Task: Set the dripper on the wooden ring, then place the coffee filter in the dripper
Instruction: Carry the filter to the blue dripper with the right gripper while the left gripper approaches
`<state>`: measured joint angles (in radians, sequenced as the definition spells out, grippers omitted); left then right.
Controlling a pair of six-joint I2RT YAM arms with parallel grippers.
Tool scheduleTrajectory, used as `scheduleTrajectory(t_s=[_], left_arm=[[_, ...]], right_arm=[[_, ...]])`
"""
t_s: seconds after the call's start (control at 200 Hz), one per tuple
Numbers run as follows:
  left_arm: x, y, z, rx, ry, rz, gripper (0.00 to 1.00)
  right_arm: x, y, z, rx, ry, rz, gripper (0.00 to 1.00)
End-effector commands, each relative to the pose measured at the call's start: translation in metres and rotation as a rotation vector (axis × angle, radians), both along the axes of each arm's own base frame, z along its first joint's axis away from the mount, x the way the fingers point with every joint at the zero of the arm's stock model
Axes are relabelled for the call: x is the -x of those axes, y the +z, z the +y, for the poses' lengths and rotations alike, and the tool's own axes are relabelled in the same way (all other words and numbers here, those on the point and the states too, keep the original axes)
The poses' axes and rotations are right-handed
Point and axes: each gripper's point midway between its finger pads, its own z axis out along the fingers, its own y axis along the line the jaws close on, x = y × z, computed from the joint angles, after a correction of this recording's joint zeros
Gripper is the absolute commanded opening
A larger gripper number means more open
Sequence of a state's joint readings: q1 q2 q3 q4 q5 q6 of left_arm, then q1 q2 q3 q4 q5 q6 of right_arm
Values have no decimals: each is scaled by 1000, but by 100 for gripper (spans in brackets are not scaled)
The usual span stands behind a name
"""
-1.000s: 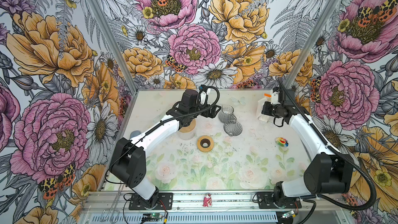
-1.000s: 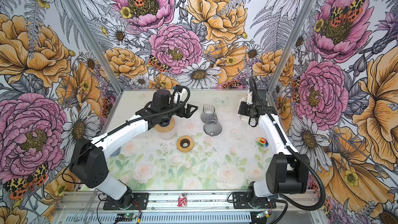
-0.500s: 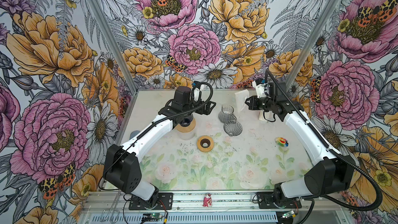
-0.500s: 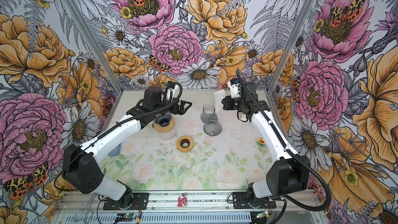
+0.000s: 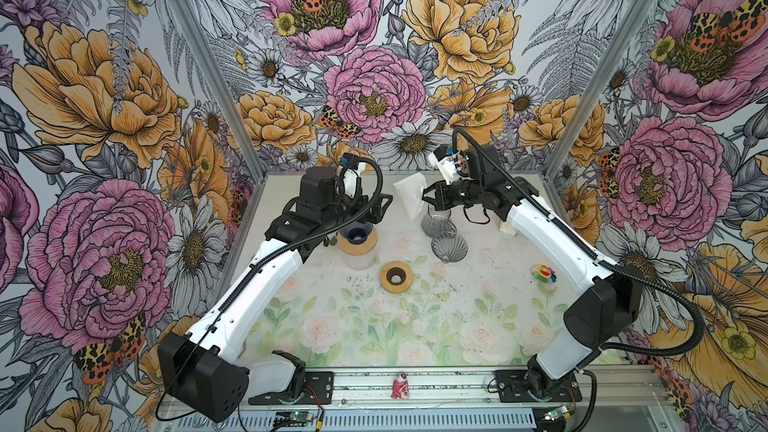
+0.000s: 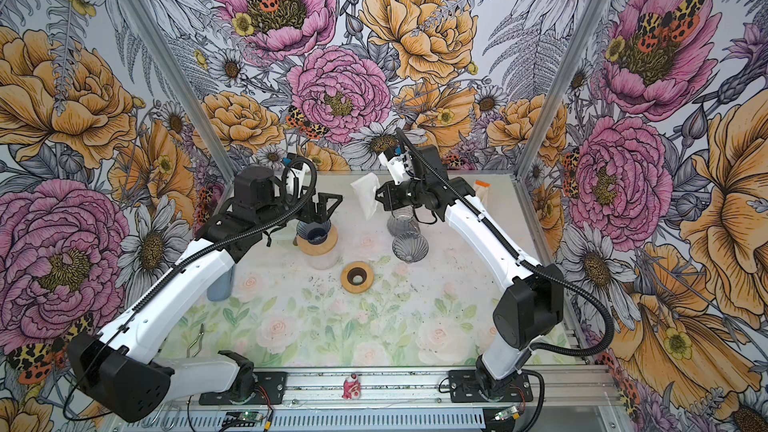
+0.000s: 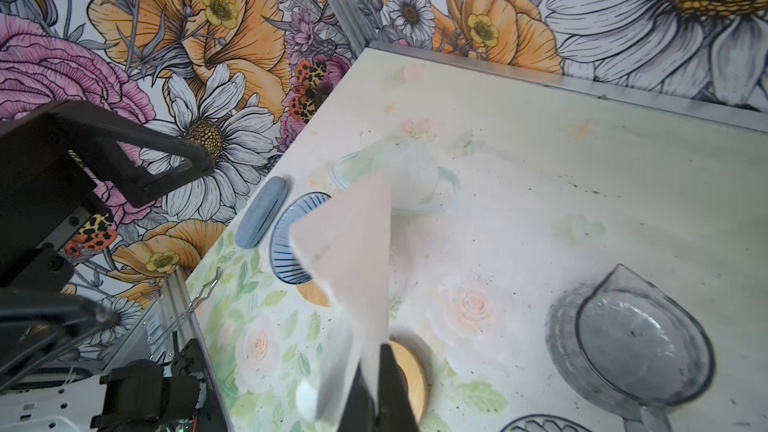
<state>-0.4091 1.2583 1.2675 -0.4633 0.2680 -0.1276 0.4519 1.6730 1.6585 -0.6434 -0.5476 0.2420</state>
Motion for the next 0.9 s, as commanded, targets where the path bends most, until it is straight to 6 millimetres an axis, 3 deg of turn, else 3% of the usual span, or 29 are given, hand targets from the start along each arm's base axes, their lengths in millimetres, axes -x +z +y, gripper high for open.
scheduleTrajectory(t_s=[0.0, 0.185, 0.355, 0.731, 0.896], left_arm=[[8, -14, 21, -66, 52, 37, 99], [14, -21, 26, -113, 47, 54, 97], [16, -25, 15, -128, 2, 60, 97], [16, -43, 4, -219, -16, 86, 98], [6, -48, 8, -271, 35, 77, 99]], right_arm=[[3, 2, 16, -11, 30, 25, 0], [6, -6, 42, -2, 47, 51, 0], [6, -12, 60, -13, 57, 88, 0], [10, -11, 82, -48, 86, 137, 0], [10, -13, 86, -50, 96, 145, 0]])
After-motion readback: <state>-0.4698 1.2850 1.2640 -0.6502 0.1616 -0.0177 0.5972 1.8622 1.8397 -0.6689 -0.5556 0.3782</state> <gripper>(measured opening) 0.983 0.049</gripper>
